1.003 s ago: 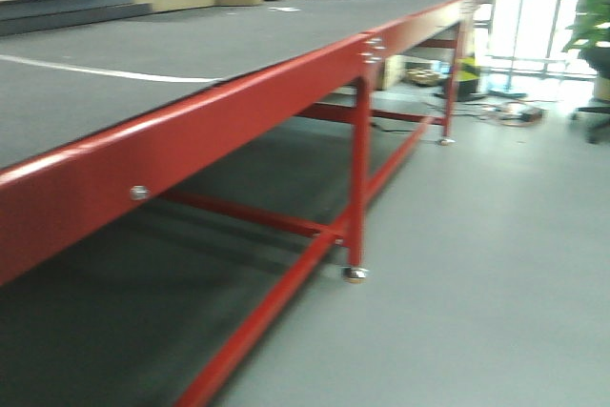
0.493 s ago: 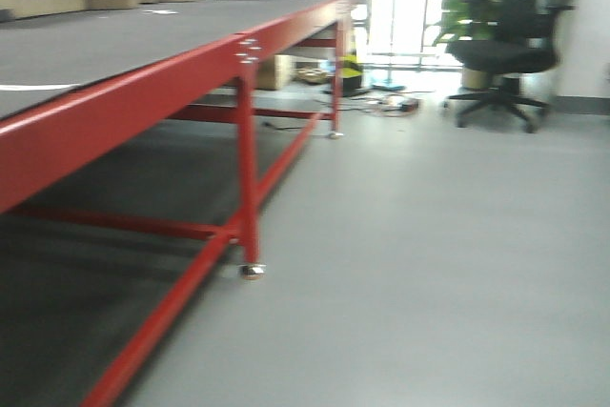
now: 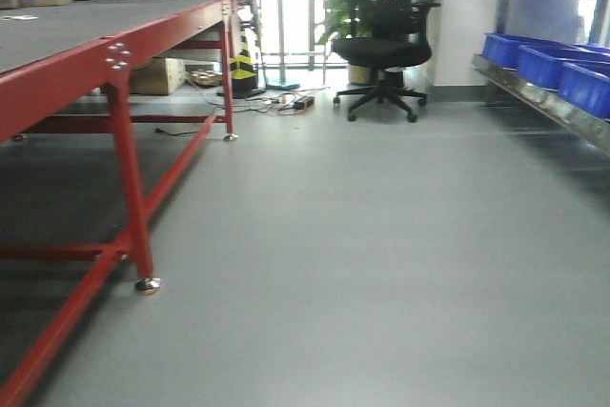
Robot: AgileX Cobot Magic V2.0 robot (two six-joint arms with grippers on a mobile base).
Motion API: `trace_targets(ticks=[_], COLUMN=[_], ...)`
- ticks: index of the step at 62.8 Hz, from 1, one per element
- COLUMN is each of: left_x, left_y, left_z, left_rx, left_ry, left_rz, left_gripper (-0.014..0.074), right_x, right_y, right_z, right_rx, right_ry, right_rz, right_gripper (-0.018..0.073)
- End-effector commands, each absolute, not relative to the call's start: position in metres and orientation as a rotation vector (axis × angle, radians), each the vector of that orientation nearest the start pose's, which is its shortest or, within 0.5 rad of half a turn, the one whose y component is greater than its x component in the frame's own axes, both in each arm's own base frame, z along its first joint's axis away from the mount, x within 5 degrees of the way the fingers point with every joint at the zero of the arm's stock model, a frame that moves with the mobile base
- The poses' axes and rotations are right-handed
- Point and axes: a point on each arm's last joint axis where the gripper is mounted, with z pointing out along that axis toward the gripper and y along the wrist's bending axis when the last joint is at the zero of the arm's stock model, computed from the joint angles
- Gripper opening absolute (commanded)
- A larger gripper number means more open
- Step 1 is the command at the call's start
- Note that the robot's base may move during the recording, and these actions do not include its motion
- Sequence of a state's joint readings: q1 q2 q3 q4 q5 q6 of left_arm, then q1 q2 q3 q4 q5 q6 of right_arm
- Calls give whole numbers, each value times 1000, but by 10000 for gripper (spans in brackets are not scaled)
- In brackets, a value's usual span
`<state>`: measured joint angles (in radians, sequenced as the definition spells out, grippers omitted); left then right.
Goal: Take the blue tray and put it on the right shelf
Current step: 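Hold the tray raised with both grippers while the base turns away, then carry the tray with both grippers while driving to the bin shelving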
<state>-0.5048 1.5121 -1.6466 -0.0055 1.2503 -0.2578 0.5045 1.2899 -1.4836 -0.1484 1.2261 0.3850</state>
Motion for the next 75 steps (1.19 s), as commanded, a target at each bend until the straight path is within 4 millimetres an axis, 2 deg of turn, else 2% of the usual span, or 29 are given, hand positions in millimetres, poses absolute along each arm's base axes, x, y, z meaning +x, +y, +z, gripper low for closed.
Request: trace_targets(ticks=[1, 75], left_x=[252, 252], left_y=[-146, -146], left_z=[418, 418], left_rx=[393, 393], left_ry=[2627, 2628], left_rz=[-268, -269], left_gripper=[-48, -48], right_x=[217, 216], right_y=[109, 109], right_z=[445, 444], right_rx=[-191, -191], right_ry=[2350, 2361], right_rz=[254, 249], right_gripper=[57, 57])
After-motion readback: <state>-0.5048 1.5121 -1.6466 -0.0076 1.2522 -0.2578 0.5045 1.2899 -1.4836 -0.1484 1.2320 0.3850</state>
